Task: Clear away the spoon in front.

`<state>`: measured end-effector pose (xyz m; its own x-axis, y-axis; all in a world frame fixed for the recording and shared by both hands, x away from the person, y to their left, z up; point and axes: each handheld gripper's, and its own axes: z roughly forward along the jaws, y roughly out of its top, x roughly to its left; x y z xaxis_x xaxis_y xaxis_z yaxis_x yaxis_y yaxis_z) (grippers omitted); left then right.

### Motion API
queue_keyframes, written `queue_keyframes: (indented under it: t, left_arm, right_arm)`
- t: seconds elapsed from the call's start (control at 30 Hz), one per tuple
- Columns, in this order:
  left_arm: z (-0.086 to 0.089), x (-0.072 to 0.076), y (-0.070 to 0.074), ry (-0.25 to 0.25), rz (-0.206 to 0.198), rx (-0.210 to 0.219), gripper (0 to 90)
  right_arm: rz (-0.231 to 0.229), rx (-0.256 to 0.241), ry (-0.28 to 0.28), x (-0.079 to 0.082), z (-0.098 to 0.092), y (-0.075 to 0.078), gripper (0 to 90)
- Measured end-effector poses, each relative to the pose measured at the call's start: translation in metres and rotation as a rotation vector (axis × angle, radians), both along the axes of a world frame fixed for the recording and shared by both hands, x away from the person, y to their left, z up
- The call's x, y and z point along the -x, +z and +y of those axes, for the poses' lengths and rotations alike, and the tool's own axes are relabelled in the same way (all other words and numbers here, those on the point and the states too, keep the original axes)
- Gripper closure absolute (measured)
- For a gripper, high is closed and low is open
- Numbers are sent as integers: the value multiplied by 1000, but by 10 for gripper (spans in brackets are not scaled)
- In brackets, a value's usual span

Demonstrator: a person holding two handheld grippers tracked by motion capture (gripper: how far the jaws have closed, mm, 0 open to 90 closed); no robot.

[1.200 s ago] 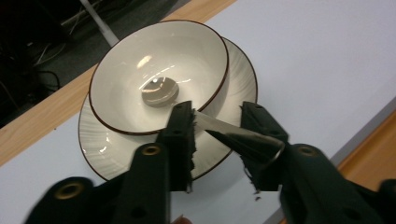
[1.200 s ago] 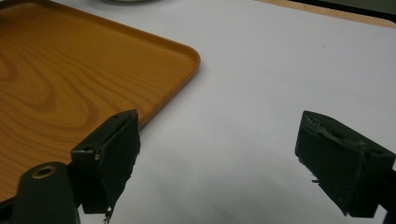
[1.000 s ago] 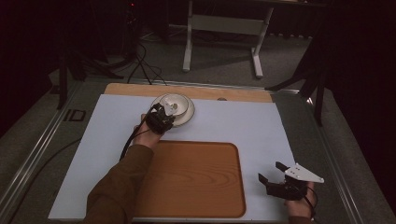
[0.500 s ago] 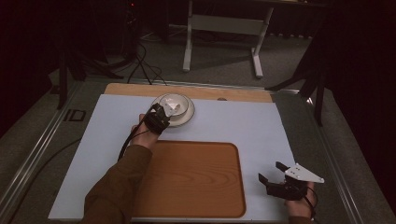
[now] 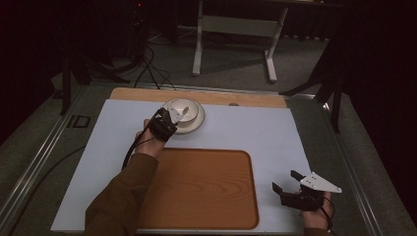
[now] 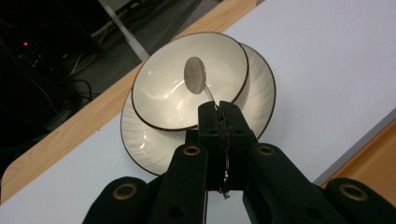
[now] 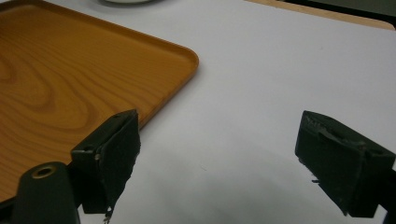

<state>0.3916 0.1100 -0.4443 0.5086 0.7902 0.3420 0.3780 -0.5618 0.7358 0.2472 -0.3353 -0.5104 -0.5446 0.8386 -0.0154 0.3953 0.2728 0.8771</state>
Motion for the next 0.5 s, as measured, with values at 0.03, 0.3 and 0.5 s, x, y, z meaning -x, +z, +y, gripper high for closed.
queue_keyframes:
  t: [0.03,0.3,0.5]
  left_arm:
    - [0,1,1,-1,-3,4,886]
    - [4,10,12,-8,-26,18,886]
    - [10,18,19,-4,-37,34,886]
  right_arm:
    - [0,0,0,0,0,0,139]
    - [-2,-2,-2,0,0,0,139]
    - [-4,-2,-2,0,0,1,139]
